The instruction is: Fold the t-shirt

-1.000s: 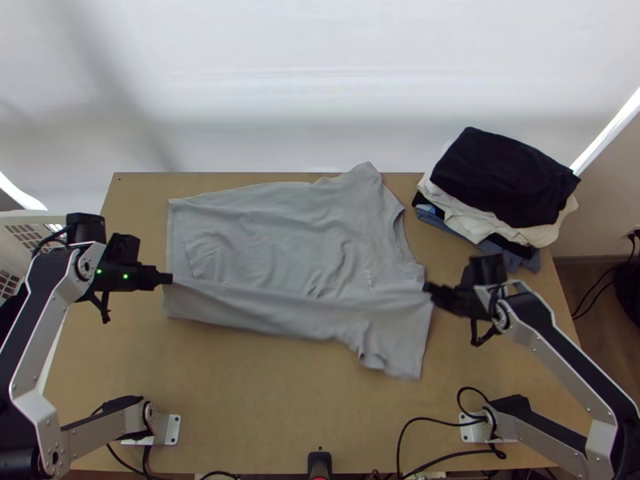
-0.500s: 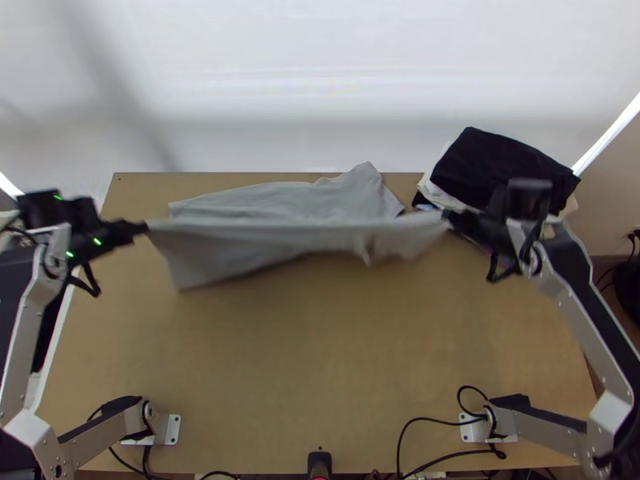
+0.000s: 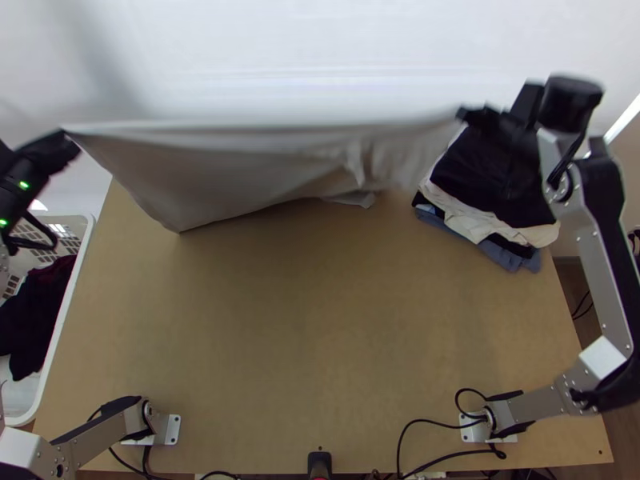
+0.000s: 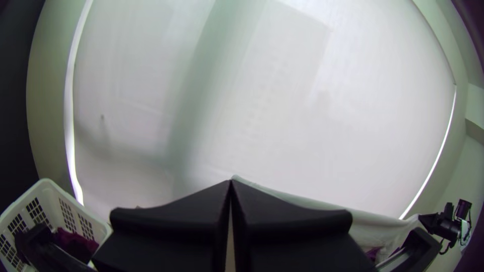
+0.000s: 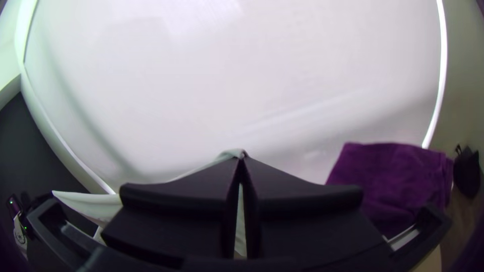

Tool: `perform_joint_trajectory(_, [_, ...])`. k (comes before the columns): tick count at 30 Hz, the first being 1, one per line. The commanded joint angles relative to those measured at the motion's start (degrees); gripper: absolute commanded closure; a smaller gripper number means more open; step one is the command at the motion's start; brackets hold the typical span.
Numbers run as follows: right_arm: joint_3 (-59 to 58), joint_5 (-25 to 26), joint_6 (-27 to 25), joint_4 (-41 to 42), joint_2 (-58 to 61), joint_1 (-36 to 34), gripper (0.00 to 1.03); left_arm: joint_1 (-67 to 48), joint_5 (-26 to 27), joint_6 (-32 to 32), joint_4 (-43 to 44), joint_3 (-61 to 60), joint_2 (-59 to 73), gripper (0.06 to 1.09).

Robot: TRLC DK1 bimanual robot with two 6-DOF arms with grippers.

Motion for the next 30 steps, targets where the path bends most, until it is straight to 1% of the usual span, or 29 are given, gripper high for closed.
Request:
perform_joint_trajectory(1, [12.18, 1.85, -4.65, 1.56, 2.81, 0.03, 1.0, 0.46, -3.87, -2.06, 5.22, 5.24, 0.16, 1.04])
perform_joint_trajectory(2, [14.99, 1.94, -5.61, 1.91, 3.77, 0.03, 1.0, 0.46, -5.81, -2.06, 6.71, 6.03, 0.42, 1.04])
perform_joint_trajectory(3, [16.84, 2.11, -7.02, 3.14, 4.21, 0.03, 1.0, 0.55, -6.6, -1.97, 7.59, 7.0, 0.68, 1.05])
perform_joint_trajectory(5, [17.98, 3.87, -11.15, 7.01, 4.21, 0.29, 1.0, 0.72, -8.44, -0.83, 10.67, 7.79, 0.77, 1.05])
perform_joint_trajectory(8, [16.49, 10.73, -20.73, 12.72, 2.81, 3.8, 1.0, 2.31, -9.5, -0.3, 13.65, 9.46, 1.12, 1.05])
perform_joint_trajectory(9, [15.78, 12.05, -22.49, 15.09, 2.19, 4.24, 1.0, 2.57, -9.76, 0.4, 14.27, 9.99, 1.3, 1.05])
perform_joint_trajectory(13, [15.69, 12.49, -24.86, 20.81, -1.59, 4.6, 1.0, 3.98, -9.85, 0.75, 16.2, 11.13, 0.16, 1.05])
perform_joint_trajectory(15, [15.69, 12.49, -24.95, 21.6, -4.23, 4.6, 1.0, 4.15, -10.11, 1.28, 17.61, 10.78, -1.78, 1.04])
perform_joint_trajectory(18, [14.82, 12.49, -24.6, 20.37, -9.94, 4.6, 1.0, 4.42, -10.64, 1.28, 18.66, 10.78, -5.38, 1.04])
perform_joint_trajectory(20, [13.94, 12.49, -24.07, 17.99, -14.16, 4.6, 1.0, 4.5, -10.73, 1.19, 18.58, 10.78, -8.19, 1.05])
perform_joint_trajectory(23, [13.23, 12.49, -22.67, 11.4, -21.1, 4.6, 1.0, 4.68, -10.73, 0.93, 18.14, 10.69, -12.41, 1.05])
perform_joint_trajectory(26, [11.92, 12.4, -22.67, 5.25, -27.87, 4.77, 1.0, 4.68, -10.64, 0.93, 18.14, 9.28, -17.07, 1.05])
perform_joint_trajectory(30, [11.83, 12.49, -22.31, -2.13, -33.67, 4.68, 1.0, 4.33, -10.55, 2.07, 19.1, 6.47, -22.87, 1.05])
